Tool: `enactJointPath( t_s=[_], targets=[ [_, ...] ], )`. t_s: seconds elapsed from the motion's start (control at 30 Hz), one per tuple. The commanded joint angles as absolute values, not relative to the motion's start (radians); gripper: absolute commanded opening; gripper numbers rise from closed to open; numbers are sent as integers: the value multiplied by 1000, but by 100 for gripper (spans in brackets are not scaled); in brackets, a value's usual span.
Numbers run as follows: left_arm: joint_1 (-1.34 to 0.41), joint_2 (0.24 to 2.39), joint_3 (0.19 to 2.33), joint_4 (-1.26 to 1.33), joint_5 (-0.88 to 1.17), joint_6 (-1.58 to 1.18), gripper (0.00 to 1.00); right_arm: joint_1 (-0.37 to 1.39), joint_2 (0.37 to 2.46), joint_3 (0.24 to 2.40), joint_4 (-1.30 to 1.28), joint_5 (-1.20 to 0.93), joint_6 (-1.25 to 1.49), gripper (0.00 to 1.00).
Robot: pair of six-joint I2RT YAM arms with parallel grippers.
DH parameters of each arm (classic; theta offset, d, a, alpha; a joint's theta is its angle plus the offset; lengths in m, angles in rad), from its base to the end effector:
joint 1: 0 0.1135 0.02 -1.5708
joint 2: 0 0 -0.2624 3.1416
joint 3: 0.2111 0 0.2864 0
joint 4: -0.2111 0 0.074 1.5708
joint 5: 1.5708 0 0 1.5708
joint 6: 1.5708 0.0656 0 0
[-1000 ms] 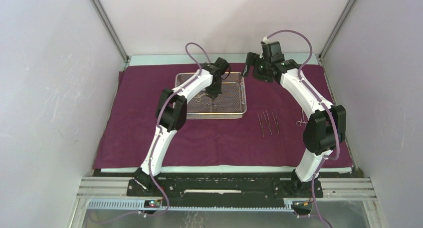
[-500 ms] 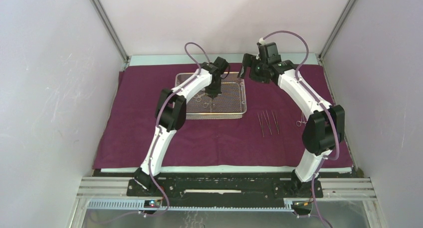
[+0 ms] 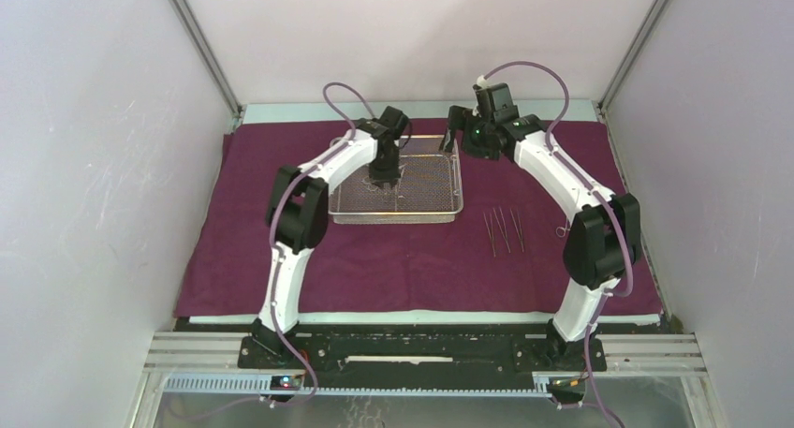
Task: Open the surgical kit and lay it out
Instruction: Pick up the medical item from the container.
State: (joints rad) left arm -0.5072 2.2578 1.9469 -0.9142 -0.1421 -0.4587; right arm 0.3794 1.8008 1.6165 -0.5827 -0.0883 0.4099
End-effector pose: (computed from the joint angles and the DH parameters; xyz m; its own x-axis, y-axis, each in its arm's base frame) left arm 0.4577 -0.2437 0.1571 -0.9317 0.0163 -0.3628 0.0294 0.9991 -0.0306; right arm 0.4311 0.1781 0.2800 -0.7617 0.1236 -0.6360 -0.1355 0.9295 0.3431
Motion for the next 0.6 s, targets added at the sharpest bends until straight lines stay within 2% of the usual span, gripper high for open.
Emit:
enactJointPath(
  t_s=[0.0,0.57],
  targets=[
    [-472,2128,1828,-844,-97,-435,33,399,1805,1629,-569,-83,410,98],
    [-473,2263,1911,-891,-154,-377,28,467,1848,1664,-582,-71,402,98]
  ],
)
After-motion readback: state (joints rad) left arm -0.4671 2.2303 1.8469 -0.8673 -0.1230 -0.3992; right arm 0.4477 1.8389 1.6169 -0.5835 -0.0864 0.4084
